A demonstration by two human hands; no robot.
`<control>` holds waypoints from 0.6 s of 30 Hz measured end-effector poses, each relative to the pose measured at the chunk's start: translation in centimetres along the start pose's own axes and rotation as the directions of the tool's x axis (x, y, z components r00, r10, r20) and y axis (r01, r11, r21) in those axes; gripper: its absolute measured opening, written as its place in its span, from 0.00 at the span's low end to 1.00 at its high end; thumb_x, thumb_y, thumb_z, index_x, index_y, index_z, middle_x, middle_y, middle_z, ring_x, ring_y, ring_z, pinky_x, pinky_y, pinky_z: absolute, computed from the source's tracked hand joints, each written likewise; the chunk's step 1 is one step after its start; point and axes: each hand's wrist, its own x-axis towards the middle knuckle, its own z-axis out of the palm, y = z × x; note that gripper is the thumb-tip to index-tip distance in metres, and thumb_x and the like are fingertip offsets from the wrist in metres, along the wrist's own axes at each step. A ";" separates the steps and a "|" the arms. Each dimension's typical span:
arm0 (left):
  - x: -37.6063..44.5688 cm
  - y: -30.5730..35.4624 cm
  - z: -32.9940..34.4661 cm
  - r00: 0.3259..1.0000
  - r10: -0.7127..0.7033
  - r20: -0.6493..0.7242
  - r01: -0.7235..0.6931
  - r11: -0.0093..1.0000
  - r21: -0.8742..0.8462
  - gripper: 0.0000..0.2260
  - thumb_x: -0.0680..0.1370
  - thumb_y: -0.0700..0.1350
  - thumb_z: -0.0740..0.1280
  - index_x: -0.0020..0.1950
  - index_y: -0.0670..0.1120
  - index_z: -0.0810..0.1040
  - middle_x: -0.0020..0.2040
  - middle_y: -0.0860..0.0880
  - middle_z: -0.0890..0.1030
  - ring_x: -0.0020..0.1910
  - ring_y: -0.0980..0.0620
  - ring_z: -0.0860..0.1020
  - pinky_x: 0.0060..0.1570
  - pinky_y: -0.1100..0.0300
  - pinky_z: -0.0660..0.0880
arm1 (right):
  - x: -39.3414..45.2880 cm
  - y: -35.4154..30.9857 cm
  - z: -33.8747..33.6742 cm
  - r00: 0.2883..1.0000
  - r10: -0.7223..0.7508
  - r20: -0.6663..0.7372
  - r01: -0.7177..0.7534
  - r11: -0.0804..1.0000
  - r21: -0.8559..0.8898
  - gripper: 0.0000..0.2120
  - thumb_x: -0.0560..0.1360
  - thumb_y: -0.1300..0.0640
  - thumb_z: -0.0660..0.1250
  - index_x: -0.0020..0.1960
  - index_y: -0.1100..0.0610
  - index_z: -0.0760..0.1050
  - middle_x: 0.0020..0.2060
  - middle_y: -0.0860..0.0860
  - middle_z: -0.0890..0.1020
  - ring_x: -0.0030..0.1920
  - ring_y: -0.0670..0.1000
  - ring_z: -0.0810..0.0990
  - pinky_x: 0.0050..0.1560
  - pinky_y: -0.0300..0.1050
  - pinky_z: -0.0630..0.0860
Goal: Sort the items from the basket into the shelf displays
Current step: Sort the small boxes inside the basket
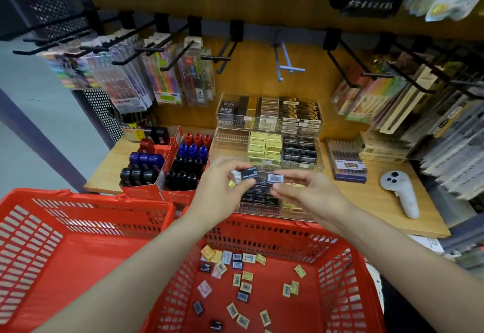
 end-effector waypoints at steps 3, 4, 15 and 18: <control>0.8 -1.9 -0.6 0.992 -0.126 -0.021 0.127 0.991 0.045 0.14 0.76 0.45 0.73 0.61 0.49 0.81 0.53 0.54 0.74 0.48 0.57 0.74 0.54 0.66 0.68 | 0.5 -0.3 -2.2 0.982 -0.112 -0.150 0.032 0.890 -0.456 0.12 0.72 0.63 0.75 0.51 0.50 0.80 0.50 0.55 0.84 0.43 0.51 0.87 0.50 0.52 0.83; 1.1 -2.5 -0.6 0.989 -0.148 -0.012 0.149 0.986 0.069 0.14 0.76 0.45 0.73 0.61 0.48 0.81 0.53 0.54 0.74 0.49 0.56 0.73 0.54 0.66 0.68 | 0.7 -0.4 -2.7 0.973 -0.140 -0.182 0.012 0.822 -0.569 0.12 0.72 0.61 0.76 0.50 0.48 0.80 0.46 0.52 0.85 0.42 0.50 0.87 0.49 0.53 0.82; 3.7 -4.8 4.7 0.957 -0.160 0.243 0.067 0.934 0.350 0.13 0.75 0.50 0.75 0.59 0.53 0.82 0.57 0.53 0.77 0.57 0.50 0.76 0.52 0.59 0.71 | 5.7 3.4 -0.4 0.934 -0.358 0.011 0.019 0.019 -1.000 0.16 0.73 0.45 0.72 0.60 0.45 0.79 0.60 0.47 0.78 0.65 0.52 0.71 0.69 0.58 0.63; 4.2 -5.2 5.6 0.945 -0.181 0.272 0.054 0.908 0.416 0.14 0.74 0.50 0.75 0.59 0.53 0.82 0.60 0.52 0.76 0.59 0.48 0.76 0.55 0.56 0.73 | 7.0 4.2 -0.1 0.941 -0.338 -0.027 -0.047 -0.050 -0.998 0.16 0.74 0.44 0.70 0.61 0.44 0.79 0.60 0.48 0.77 0.65 0.53 0.69 0.66 0.55 0.63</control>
